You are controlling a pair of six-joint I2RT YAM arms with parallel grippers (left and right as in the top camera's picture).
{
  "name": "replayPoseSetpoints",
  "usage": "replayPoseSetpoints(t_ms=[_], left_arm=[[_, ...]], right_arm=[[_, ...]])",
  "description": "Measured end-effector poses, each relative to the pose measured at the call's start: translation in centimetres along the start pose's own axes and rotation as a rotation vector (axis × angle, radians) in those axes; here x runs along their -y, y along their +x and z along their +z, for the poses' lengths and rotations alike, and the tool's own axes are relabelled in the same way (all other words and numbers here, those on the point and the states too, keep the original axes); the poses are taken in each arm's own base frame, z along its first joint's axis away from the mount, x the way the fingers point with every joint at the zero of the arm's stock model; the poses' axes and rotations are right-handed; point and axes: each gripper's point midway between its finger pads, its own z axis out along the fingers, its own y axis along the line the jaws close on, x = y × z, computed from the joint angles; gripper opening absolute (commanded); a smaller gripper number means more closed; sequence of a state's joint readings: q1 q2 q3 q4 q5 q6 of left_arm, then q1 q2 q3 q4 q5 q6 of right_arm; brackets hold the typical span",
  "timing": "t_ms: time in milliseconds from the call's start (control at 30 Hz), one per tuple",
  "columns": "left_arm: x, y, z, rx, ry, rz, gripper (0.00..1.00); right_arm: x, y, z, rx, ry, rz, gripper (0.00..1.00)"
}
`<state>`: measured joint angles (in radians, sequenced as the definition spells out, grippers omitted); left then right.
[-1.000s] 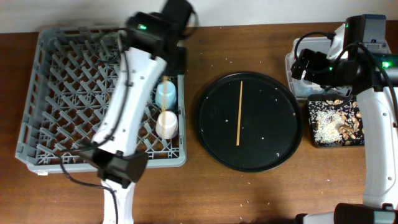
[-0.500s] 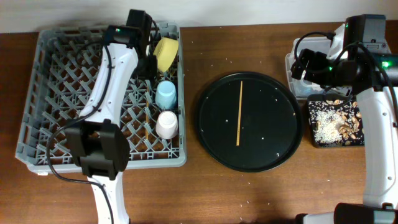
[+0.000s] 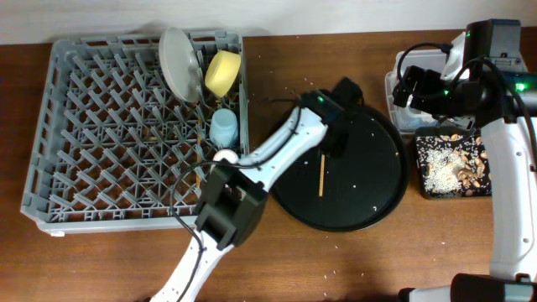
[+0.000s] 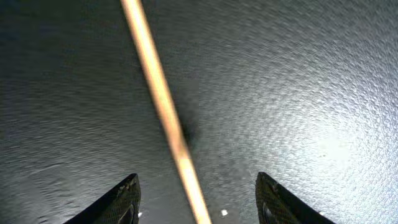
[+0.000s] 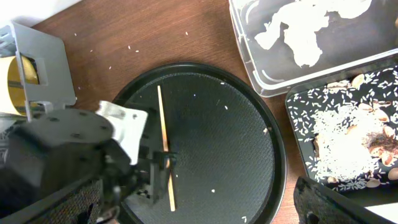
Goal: Sort waste into correct bins and load items into the dishwasher rack
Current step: 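Grasp the wooden chopsticks on the black tray with the left gripper, then lay the chopsticks in the dish rack beside the cups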
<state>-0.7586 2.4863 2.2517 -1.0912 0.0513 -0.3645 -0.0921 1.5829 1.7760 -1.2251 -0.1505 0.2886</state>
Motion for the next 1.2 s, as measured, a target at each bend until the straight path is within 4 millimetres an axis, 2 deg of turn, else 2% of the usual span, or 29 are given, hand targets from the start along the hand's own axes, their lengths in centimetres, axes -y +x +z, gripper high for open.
replayPoseSetpoints(t_ms=[67, 167, 267, 300, 333, 367, 533, 600, 633, 667, 700, 733, 767, 867, 933, 967, 1000, 1033, 1067, 1100, 1200], left_arm=[[0.6, 0.0, 0.5, 0.008, -0.006, 0.014, 0.52], [0.1, -0.2, 0.6, 0.017, -0.026, 0.008, 0.44], [-0.5, 0.5, 2.7, -0.014, -0.055, 0.007, 0.34], [-0.3, 0.2, 2.7, -0.003, -0.049, -0.001, 0.27], [-0.4, 0.2, 2.8, -0.002, -0.052, -0.002, 0.12], [-0.4, 0.1, 2.8, 0.001, -0.055, -0.005, 0.01], [-0.6, 0.0, 2.7, 0.003, -0.064, -0.007, 0.01], [-1.5, 0.6, 1.7, -0.042, -0.123, -0.007, 0.00], [-2.7, 0.8, 0.0, -0.067, -0.188, -0.008, 0.00], [-4.4, -0.2, -3.2, -0.039, -0.254, -0.020, 0.00], [-6.6, -2.0, -7.7, 0.033, -0.294, -0.061, 0.00], [-8.3, -2.8, -10.9, 0.080, -0.309, -0.095, 0.00], [-11.3, -4.5, -15.5, 0.185, -0.307, -0.126, 0.00], [-16.4, -5.4, -20.6, 0.274, -0.325, -0.171, 0.00], [-18.3, -5.1, -22.0, 0.279, -0.337, -0.189, 0.00], [-20.1, -4.0, -22.9, 0.250, -0.352, -0.217, 0.00], [-22.8, -2.8, -24.2, 0.229, -0.374, -0.269, 0.00], [-25.7, -1.0, -24.5, 0.174, -0.398, -0.322, 0.00], [-26.8, -0.1, -23.9, 0.133, -0.407, -0.342, 0.00], [-27.7, 1.5, -21.8, 0.036, -0.419, -0.347, 0.00], [-30.6, 4.2, -14.0, -0.142, -0.426, -0.322, 0.01]], right_arm=[[0.0, 0.0, 0.0, 0.000, 0.000, 0.000, 0.98], [0.0, 0.0, 0.0, 0.000, 0.000, 0.000, 0.98], [0.0, 0.0, 0.0, 0.000, 0.000, 0.000, 0.99], [0.0, 0.0, 0.0, 0.000, 0.000, 0.000, 0.98], [0.0, 0.0, 0.0, 0.000, 0.000, 0.000, 0.98], [0.0, 0.0, 0.0, 0.000, 0.000, 0.000, 0.99], [0.0, 0.0, 0.0, 0.000, 0.000, 0.000, 0.99], [0.0, 0.0, 0.0, 0.000, 0.000, 0.000, 0.98], [0.0, 0.0, 0.0, 0.001, 0.000, 0.000, 0.98], [0.0, 0.0, 0.0, 0.000, 0.000, 0.000, 0.98], [0.0, 0.0, 0.0, 0.001, 0.000, 0.000, 0.98], [0.0, 0.0, 0.0, 0.000, 0.000, 0.000, 0.98], [0.0, 0.0, 0.0, 0.000, 0.000, 0.000, 0.98], [0.0, 0.0, 0.0, 0.000, 0.000, 0.000, 0.98], [0.0, 0.0, 0.0, 0.000, 0.000, 0.000, 0.98], [0.0, 0.0, 0.0, -0.001, 0.000, 0.000, 0.98], [0.0, 0.0, 0.0, 0.000, 0.000, 0.000, 0.98], [0.0, 0.0, 0.0, -0.001, 0.000, 0.000, 0.98], [0.0, 0.0, 0.0, 0.000, 0.000, 0.000, 0.98], [0.0, 0.0, 0.0, 0.000, 0.000, 0.000, 0.98], [0.0, 0.0, 0.0, 0.000, 0.000, 0.000, 0.99]])
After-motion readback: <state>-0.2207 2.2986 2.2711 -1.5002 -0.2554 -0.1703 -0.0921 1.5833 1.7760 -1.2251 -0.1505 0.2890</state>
